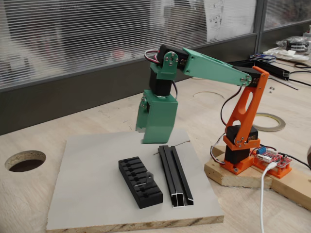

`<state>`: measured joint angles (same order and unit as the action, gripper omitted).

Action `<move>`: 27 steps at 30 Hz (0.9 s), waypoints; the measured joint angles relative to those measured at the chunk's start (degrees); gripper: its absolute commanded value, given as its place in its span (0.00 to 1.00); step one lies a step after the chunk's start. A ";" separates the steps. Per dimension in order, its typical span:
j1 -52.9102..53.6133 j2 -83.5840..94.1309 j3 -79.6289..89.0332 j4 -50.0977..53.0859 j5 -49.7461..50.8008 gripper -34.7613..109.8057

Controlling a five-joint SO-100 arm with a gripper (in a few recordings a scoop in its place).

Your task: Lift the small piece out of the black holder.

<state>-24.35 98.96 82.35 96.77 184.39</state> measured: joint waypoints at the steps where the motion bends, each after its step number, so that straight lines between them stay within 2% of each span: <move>1: 0.00 -0.26 0.00 -0.44 0.00 0.54; 8: 0.00 -0.26 7.73 -5.01 0.00 0.54; 17: -0.09 0.00 18.37 -16.87 0.09 0.54; 27: -0.09 6.68 18.81 -17.84 -6.06 0.54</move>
<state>-24.43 105.64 101.16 78.93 178.33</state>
